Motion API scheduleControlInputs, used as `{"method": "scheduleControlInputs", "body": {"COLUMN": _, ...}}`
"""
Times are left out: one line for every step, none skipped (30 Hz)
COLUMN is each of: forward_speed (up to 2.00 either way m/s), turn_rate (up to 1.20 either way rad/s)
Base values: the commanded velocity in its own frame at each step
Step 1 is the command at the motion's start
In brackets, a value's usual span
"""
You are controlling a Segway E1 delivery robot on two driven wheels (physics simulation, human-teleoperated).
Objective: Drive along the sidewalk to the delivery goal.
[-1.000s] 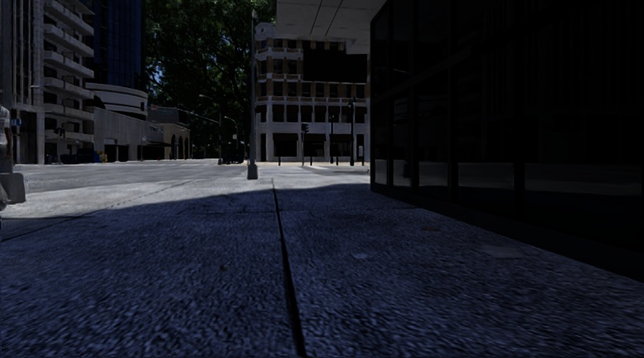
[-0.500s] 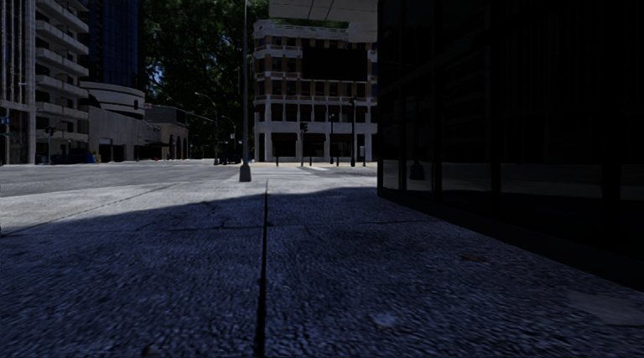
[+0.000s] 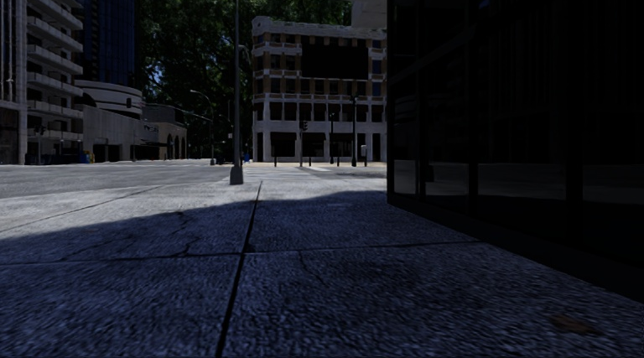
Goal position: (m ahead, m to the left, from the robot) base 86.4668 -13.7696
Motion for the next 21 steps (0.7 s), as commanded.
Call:
{"method": "scheduleControlInputs", "body": {"forward_speed": 2.0, "turn_rate": 0.0}}
{"method": "scheduleControlInputs", "body": {"forward_speed": 2.0, "turn_rate": 0.0}}
{"method": "scheduleControlInputs", "body": {"forward_speed": 2.0, "turn_rate": 0.0}}
{"method": "scheduleControlInputs", "body": {"forward_speed": 2.0, "turn_rate": 0.0}}
{"method": "scheduleControlInputs", "body": {"forward_speed": 2.0, "turn_rate": 0.0}}
{"method": "scheduleControlInputs", "body": {"forward_speed": 2.0, "turn_rate": 0.0}}
{"method": "scheduleControlInputs", "body": {"forward_speed": 2.0, "turn_rate": 0.0}}
{"method": "scheduleControlInputs", "body": {"forward_speed": 2.0, "turn_rate": 0.0}}
{"method": "scheduleControlInputs", "body": {"forward_speed": 2.0, "turn_rate": 0.0}}
{"method": "scheduleControlInputs", "body": {"forward_speed": 2.0, "turn_rate": 0.0}}
{"method": "scheduleControlInputs", "body": {"forward_speed": 2.0, "turn_rate": 0.0}}
{"method": "scheduleControlInputs", "body": {"forward_speed": 2.0, "turn_rate": 0.0}}
{"method": "scheduleControlInputs", "body": {"forward_speed": 2.0, "turn_rate": 0.0}}
{"method": "scheduleControlInputs", "body": {"forward_speed": 2.0, "turn_rate": 0.0}}
{"method": "scheduleControlInputs", "body": {"forward_speed": 2.0, "turn_rate": 0.0}}
{"method": "scheduleControlInputs", "body": {"forward_speed": 2.0, "turn_rate": 0.0}}
{"method": "scheduleControlInputs", "body": {"forward_speed": 2.0, "turn_rate": 0.0}}
{"method": "scheduleControlInputs", "body": {"forward_speed": 2.0, "turn_rate": 0.0}}
{"method": "scheduleControlInputs", "body": {"forward_speed": 2.0, "turn_rate": 0.0}}
{"method": "scheduleControlInputs", "body": {"forward_speed": 2.0, "turn_rate": 0.0}}
{"method": "scheduleControlInputs", "body": {"forward_speed": 2.0, "turn_rate": 0.0}}
